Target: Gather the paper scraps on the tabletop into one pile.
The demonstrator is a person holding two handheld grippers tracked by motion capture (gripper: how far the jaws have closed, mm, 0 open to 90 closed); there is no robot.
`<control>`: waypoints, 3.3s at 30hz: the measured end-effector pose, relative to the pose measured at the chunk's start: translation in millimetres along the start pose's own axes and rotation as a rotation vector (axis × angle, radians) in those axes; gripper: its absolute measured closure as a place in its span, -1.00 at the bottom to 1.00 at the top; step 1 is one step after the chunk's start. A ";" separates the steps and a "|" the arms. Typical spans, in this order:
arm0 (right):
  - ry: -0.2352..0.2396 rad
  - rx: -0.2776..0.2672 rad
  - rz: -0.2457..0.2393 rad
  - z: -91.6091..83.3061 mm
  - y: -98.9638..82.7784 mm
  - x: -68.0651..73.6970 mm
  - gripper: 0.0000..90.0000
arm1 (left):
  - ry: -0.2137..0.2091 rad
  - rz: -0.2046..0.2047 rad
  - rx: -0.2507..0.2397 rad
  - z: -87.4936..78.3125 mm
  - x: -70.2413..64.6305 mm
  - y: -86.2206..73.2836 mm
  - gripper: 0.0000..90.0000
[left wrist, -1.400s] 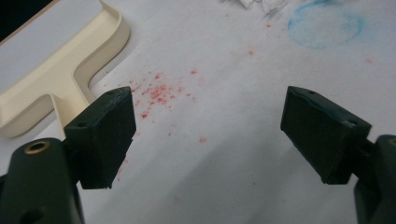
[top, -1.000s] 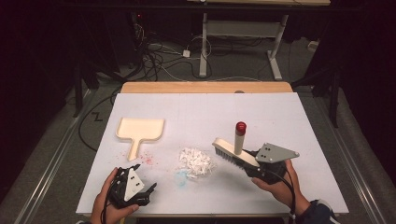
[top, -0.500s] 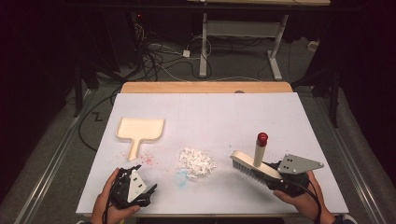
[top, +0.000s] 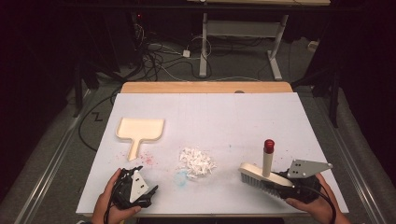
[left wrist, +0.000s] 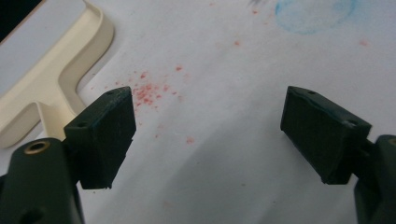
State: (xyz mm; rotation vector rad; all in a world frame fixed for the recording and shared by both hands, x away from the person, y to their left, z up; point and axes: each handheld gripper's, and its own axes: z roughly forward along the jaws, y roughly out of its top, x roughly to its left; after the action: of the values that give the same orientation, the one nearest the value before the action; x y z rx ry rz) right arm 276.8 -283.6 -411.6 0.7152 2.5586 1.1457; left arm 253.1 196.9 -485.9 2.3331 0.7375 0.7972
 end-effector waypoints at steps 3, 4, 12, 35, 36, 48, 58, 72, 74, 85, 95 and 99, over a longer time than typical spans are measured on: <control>0.019 -0.001 0.030 1.2 -0.5 -9.1 0.51 | -0.004 0.004 -0.002 0.0 -0.9 1.0 -0.62; 0.017 -0.005 0.036 0.6 -0.7 -11.1 0.51 | -0.003 0.005 -0.004 -0.4 -0.7 1.1 -0.62; 0.058 0.018 0.011 -6.8 1.5 -11.1 0.51 | -0.004 -0.004 -0.010 -1.5 0.0 0.4 -0.62; 0.086 0.127 0.124 12.6 6.7 -67.4 0.39 | 0.001 -0.005 0.012 2.1 -0.5 1.0 -0.62; 0.084 0.137 0.134 14.7 6.9 -72.0 0.35 | 0.001 -0.005 0.012 2.2 -0.5 0.9 -0.62; 0.025 0.190 0.211 30.7 11.4 -114.7 -0.02 | 0.008 -0.026 -0.017 -1.9 1.8 1.8 -0.62; -0.095 0.161 0.191 33.1 18.4 -128.2 0.14 | -0.001 -0.023 -0.023 -2.1 1.1 3.0 -0.63; -0.326 -0.036 0.127 22.5 32.4 -108.9 -0.21 | 0.000 -0.025 -0.030 -2.7 1.0 3.8 -0.63; -0.355 -0.068 0.113 21.1 34.7 -103.5 -0.25 | 0.000 -0.024 -0.031 -2.9 1.0 3.9 -0.63; -0.458 -0.210 0.095 7.7 38.5 -76.3 -0.43 | 0.001 -0.026 -0.039 -4.1 1.7 4.4 -0.63; -0.519 -0.237 0.043 1.3 27.6 -54.2 -0.48 | -0.006 -0.024 -0.043 -1.1 2.8 6.8 -0.63; -0.529 -0.246 0.048 -2.2 20.0 -49.6 -0.48 | -0.006 -0.028 -0.045 -1.1 3.2 6.8 -0.63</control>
State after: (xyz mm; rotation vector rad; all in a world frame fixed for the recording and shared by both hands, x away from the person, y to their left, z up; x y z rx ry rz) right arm 324.7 -299.7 -393.9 0.8811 1.9374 1.0830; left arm 256.6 194.6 -479.6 2.2791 0.7406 0.7859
